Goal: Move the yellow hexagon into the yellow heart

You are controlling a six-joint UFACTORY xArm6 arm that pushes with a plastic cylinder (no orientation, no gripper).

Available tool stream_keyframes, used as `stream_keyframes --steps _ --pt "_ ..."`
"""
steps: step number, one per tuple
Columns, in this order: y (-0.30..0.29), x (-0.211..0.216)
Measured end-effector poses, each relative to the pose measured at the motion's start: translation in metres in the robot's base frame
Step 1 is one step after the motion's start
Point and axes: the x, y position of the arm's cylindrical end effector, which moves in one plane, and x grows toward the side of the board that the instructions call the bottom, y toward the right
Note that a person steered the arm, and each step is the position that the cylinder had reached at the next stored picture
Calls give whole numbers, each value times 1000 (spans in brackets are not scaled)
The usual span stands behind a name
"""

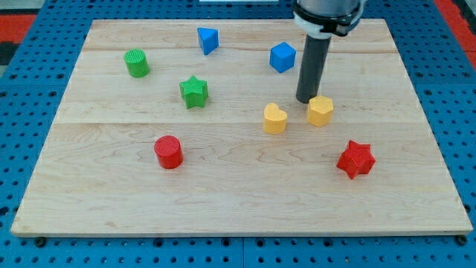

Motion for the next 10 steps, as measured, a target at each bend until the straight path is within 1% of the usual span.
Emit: stream_keyframes --steps 2,3,4,5,6,7,8,9,10 --pt "42 -49" --pt "87 -46" --pt "112 -21" --pt "116 3" --pt "114 23" --pt "86 28" --pt "54 28" --pt "37 33" --pt "17 18"
